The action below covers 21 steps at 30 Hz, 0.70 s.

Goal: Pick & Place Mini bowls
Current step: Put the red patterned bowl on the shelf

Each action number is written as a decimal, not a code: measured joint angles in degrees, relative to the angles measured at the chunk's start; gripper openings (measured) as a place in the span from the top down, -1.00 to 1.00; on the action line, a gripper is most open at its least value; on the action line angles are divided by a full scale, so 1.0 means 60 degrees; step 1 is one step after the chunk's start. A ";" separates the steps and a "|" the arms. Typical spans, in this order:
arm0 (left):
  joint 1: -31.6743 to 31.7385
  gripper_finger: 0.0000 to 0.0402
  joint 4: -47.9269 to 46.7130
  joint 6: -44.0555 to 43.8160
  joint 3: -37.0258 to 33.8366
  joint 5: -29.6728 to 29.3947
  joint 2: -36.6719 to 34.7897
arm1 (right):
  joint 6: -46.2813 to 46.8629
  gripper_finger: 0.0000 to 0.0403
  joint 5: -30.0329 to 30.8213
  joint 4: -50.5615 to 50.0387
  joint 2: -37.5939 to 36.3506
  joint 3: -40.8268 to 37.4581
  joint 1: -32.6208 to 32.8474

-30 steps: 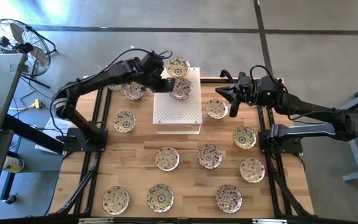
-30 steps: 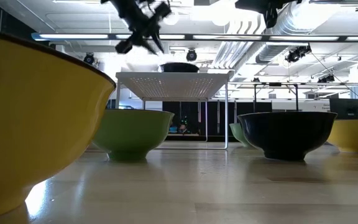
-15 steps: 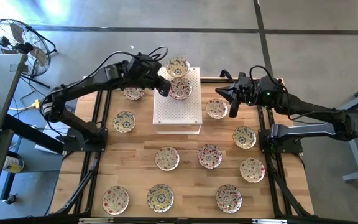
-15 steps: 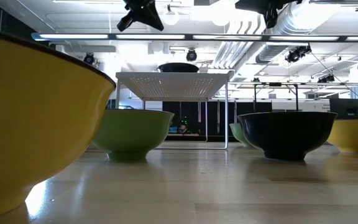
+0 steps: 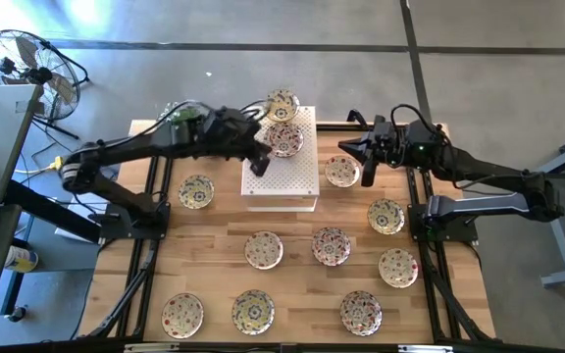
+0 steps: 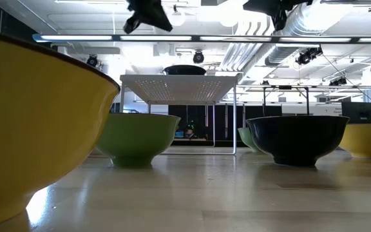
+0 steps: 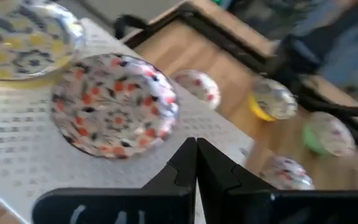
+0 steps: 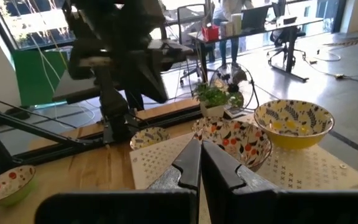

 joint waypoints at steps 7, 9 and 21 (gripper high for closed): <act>0.0011 1.00 0.3964 -0.0064 -0.3976 0.0807 -0.2502 | 0.0507 0.99 0.0651 -0.1286 0.0417 0.0556 0.0307; 0.0045 1.00 0.4502 -0.0132 -0.4907 0.0889 -0.3334 | 0.0556 0.99 0.1061 -0.2037 0.0665 0.0949 0.0631; 0.0635 1.00 0.4150 0.0004 -0.6950 0.1021 -0.6380 | 0.2289 0.84 0.0918 -0.6011 0.2443 0.2529 0.2652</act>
